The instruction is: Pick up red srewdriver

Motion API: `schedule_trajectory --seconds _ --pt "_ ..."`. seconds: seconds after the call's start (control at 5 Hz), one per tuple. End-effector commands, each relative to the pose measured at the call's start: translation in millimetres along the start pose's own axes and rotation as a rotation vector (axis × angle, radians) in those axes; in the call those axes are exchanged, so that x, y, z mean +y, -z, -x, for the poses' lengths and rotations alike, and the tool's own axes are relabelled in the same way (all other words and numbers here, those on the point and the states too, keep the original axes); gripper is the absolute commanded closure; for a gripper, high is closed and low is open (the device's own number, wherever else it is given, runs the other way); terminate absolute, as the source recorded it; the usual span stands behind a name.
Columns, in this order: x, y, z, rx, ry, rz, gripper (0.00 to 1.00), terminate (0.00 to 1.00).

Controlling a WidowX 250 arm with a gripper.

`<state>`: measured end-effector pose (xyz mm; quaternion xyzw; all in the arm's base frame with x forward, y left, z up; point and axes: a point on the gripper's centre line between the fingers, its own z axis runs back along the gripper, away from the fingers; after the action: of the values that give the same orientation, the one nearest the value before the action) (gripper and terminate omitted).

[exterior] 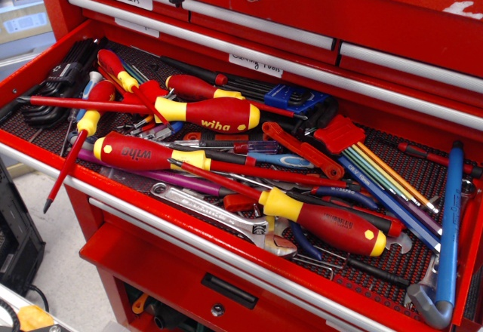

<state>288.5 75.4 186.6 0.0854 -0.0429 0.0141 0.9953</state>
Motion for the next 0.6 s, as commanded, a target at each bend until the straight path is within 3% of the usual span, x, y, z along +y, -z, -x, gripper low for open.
schedule_trajectory --seconds 0.0,0.2,0.4 --pt "0.0 0.0 0.0 0.0 0.0 0.0 0.0 0.0" --pt "21.1 15.5 -13.1 -0.003 -0.165 -0.081 0.0 0.0" --pt "38.8 32.7 -24.3 -0.096 -0.262 -0.166 0.0 0.0"
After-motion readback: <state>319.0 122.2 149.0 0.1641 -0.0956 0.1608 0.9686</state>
